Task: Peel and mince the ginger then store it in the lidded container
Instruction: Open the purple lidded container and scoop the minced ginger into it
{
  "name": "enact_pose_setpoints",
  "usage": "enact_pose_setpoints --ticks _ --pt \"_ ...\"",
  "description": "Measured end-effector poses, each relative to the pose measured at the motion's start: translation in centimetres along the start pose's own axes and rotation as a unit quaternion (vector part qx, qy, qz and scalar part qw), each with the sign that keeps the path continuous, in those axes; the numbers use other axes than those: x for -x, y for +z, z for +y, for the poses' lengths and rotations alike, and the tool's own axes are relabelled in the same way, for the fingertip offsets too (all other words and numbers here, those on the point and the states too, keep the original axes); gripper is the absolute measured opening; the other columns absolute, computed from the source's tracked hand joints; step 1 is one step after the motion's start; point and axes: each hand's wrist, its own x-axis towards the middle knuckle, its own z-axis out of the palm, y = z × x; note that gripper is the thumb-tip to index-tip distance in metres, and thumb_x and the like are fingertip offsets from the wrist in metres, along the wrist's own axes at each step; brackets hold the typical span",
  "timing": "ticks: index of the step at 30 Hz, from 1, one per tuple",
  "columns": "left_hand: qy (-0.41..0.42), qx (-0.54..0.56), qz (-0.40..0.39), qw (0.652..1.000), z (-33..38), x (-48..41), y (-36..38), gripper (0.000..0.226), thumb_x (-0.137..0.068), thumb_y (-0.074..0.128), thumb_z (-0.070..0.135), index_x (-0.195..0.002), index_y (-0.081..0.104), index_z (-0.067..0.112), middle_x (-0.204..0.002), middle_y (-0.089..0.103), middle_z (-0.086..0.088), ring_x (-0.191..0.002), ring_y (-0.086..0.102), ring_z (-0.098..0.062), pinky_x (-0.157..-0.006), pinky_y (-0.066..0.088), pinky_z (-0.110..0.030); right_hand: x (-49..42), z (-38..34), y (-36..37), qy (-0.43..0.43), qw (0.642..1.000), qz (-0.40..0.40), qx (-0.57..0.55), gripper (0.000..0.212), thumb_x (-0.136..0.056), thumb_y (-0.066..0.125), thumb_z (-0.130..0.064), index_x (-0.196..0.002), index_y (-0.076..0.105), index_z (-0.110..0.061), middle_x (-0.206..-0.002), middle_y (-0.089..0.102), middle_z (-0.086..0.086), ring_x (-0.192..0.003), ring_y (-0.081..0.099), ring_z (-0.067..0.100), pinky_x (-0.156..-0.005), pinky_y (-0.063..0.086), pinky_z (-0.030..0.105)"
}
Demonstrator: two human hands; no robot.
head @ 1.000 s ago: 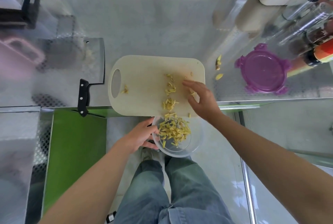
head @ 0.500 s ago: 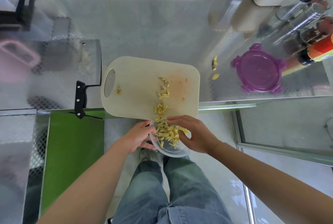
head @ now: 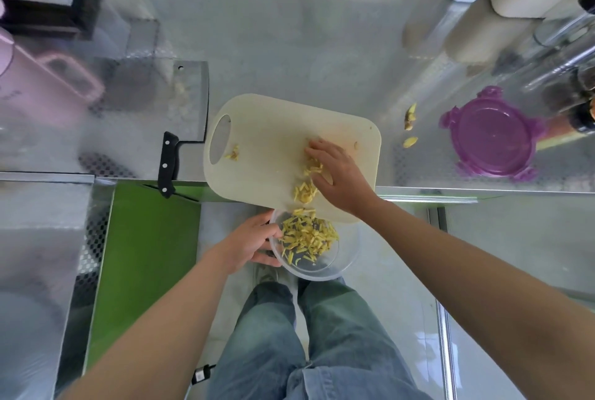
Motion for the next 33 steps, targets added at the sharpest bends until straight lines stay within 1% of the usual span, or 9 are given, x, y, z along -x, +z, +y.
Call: enact_pose_setpoints --ticks 3,5,8,12,15,23,26,30,33 --pt "0.003 0.002 0.003 1.0 -0.2 0.0 -0.2 0.044 -0.091 0.052 0.01 -0.133 0.05 0.024 -0.116 0.066 -0.011 -0.094 0.071 -0.028 -0.075 0.059 -0.041 1.7 -0.4 0.1 -0.027 1.0 0.0 -0.017 0.045 -0.089 0.045 -0.026 -0.125 0.061 -0.006 -0.126 0.061 0.01 -0.119 0.052 0.026 -0.101 0.041 0.036" --pt "0.004 0.001 0.006 1.0 -0.2 0.0 -0.2 0.044 -0.092 0.051 0.01 -0.133 0.05 0.024 -0.116 0.066 -0.011 -0.093 0.071 -0.028 -0.072 0.059 -0.039 3.1 -0.7 0.2 -0.045 0.998 -0.027 -0.024 0.039 -0.088 0.048 -0.016 -0.124 0.062 -0.009 -0.12 0.064 0.007 -0.114 0.053 0.022 -0.097 0.041 0.03" --pt "0.006 0.0 0.005 1.0 -0.2 0.1 -0.3 0.043 -0.092 0.051 0.01 -0.133 0.051 0.023 -0.118 0.065 -0.012 -0.096 0.069 -0.03 -0.073 0.06 -0.039 4.3 -0.8 0.2 -0.074 0.996 -0.037 -0.041 0.036 -0.089 0.046 -0.018 -0.119 0.065 -0.012 -0.117 0.066 0.002 -0.111 0.055 0.016 -0.097 0.041 0.024" --pt "0.001 0.002 0.013 1.0 -0.3 -0.1 -0.3 0.046 -0.091 0.053 0.011 -0.136 0.048 0.023 -0.12 0.063 -0.013 -0.1 0.068 -0.031 -0.071 0.06 -0.038 1.8 -0.7 0.1 -0.031 0.999 0.018 -0.037 0.044 -0.088 0.048 -0.02 -0.129 0.06 -0.01 -0.137 0.056 0.006 -0.126 0.05 0.022 -0.107 0.037 0.032" --pt "-0.003 0.002 0.016 1.0 -0.3 -0.1 -0.3 0.048 -0.091 0.054 0.012 -0.137 0.047 0.024 -0.121 0.063 -0.013 -0.103 0.066 -0.033 -0.069 0.06 -0.037 1.2 -0.9 0.8 -0.045 0.999 -0.021 -0.012 0.044 -0.09 0.053 -0.015 -0.134 0.056 -0.007 -0.141 0.052 0.008 -0.134 0.043 0.024 -0.112 0.033 0.038" --pt "0.005 -0.007 0.017 1.0 -0.3 0.1 -0.6 0.036 -0.092 0.052 0.012 -0.127 0.054 0.02 -0.112 0.067 -0.012 -0.097 0.069 -0.029 -0.068 0.059 -0.036 7.8 -2.2 1.6 -0.1 0.987 -0.119 -0.045 0.04 -0.09 0.048 -0.014 -0.127 0.062 -0.014 -0.129 0.062 -0.001 -0.123 0.052 0.016 -0.103 0.043 0.033" --pt "0.003 -0.007 0.016 1.0 -0.4 0.0 -0.6 0.042 -0.092 0.054 0.013 -0.132 0.051 0.02 -0.115 0.066 -0.013 -0.099 0.067 -0.031 -0.067 0.059 -0.035 7.4 -2.2 0.6 -0.088 0.99 -0.082 -0.074 0.037 -0.089 0.05 -0.011 -0.123 0.064 -0.015 -0.125 0.064 -0.002 -0.116 0.057 0.014 -0.1 0.046 0.036" --pt "-0.001 -0.001 0.02 1.0 -0.4 0.0 -0.7 0.045 -0.092 0.055 0.013 -0.136 0.048 0.02 -0.118 0.064 -0.013 -0.1 0.067 -0.031 -0.068 0.059 -0.037 2.5 -0.9 -0.7 -0.037 0.997 0.023 -0.067 0.044 -0.088 0.048 -0.018 -0.131 0.057 -0.011 -0.14 0.053 0.005 -0.128 0.049 0.02 -0.109 0.036 0.035" --pt "0.001 -0.002 0.019 1.0 -0.4 0.1 -0.6 0.043 -0.092 0.054 0.013 -0.134 0.049 0.021 -0.118 0.064 -0.012 -0.099 0.068 -0.03 -0.07 0.06 -0.038 -0.9 0.4 -0.7 0.02 1.0 0.01 -0.013 0.056 -0.089 0.055 -0.013 -0.144 0.042 -0.011 -0.155 0.032 0.007 -0.142 0.029 0.023 -0.115 0.016 0.027"
